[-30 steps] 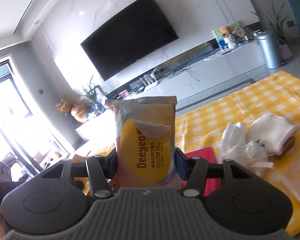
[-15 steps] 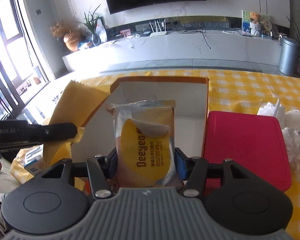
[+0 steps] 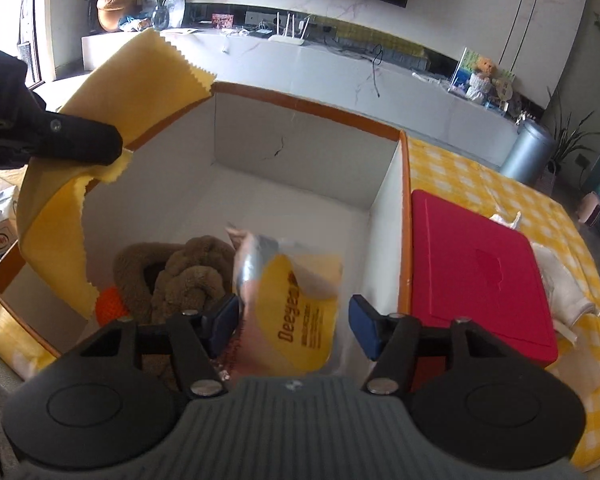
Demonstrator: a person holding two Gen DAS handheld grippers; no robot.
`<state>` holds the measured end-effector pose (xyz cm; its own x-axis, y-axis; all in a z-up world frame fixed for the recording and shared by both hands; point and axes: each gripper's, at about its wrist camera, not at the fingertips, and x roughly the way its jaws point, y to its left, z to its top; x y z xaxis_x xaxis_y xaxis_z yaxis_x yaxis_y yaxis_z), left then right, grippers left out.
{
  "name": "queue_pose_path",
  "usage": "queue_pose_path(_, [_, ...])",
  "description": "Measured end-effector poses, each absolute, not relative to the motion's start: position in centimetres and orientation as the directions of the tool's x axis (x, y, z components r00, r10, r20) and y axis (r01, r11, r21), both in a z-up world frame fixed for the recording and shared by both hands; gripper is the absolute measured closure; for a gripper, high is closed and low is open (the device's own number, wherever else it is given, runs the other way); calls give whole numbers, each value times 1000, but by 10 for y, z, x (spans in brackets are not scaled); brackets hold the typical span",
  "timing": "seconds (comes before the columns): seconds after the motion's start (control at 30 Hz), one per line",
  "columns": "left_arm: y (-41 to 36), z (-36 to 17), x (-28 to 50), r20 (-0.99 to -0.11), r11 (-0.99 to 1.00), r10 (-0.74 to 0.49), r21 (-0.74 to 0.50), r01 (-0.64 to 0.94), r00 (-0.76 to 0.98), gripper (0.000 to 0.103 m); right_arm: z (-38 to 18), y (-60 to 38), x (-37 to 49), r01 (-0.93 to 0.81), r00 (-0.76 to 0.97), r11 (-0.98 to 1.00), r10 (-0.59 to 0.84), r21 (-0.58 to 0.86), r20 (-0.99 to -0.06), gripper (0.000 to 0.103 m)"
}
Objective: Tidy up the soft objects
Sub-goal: 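Lower the yellow cloth into the white box and open the left gripper, then reach the right gripper to the pile and grasp the pink crocheted toy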
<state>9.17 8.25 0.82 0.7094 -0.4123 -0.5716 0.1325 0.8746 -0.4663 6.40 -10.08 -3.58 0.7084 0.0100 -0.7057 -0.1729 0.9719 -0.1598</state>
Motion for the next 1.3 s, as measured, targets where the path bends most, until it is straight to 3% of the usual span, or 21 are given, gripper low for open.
queue_pose_path(0.07, [80, 9, 92, -567, 884, -394, -449, 130, 723, 99, -31, -105, 60, -169, 738, 970, 8, -173, -675, 31])
queue_pose_path(0.27, [66, 7, 105, -560, 913, -347, -386, 134, 753, 99, -13, -143, 60, -183, 738, 979, 200, 95, -644, 31])
queue_pose_path(0.37, [63, -3, 120, -591, 901, -373, -414, 128, 716, 99, -4, -161, 59, -176, 735, 963, 266, 204, -624, 29])
queue_pose_path(0.43, [61, -10, 126, -601, 898, -376, -424, 117, 705, 99, 4, -170, 53, -143, 746, 965, 252, 221, -617, 29])
queue_pose_path(0.63, [48, -17, 136, -649, 947, -266, -315, 66, 713, 99, 23, -192, 34, -130, 790, 959, 254, 253, -558, 29])
queue_pose_path(0.83, [38, -18, 131, -674, 977, -162, -210, 24, 721, 98, 27, -205, 33, -79, 806, 968, 203, 239, -556, 29])
queue_pose_path(0.93, [32, -13, 126, -659, 993, -66, -115, -14, 749, 80, 27, -216, 34, -57, 806, 968, 190, 246, -561, 29])
queue_pose_path(1.0, [29, -7, 122, -643, 996, -54, -88, -3, 764, 40, 26, -220, 36, -43, 805, 968, 179, 246, -566, 29])
queue_pose_path(1.07, [28, -1, 117, -615, 994, -84, -105, 24, 784, 24, 24, -221, 37, -36, 801, 970, 172, 239, -574, 29])
queue_pose_path(1.17, [26, 9, 109, -575, 993, -92, -115, 31, 813, 14, 20, -223, 36, -35, 795, 973, 164, 226, -584, 29])
queue_pose_path(1.3, [20, 21, 101, -526, 997, -66, -72, 33, 848, 12, 18, -223, 38, -34, 778, 983, 139, 180, -613, 25])
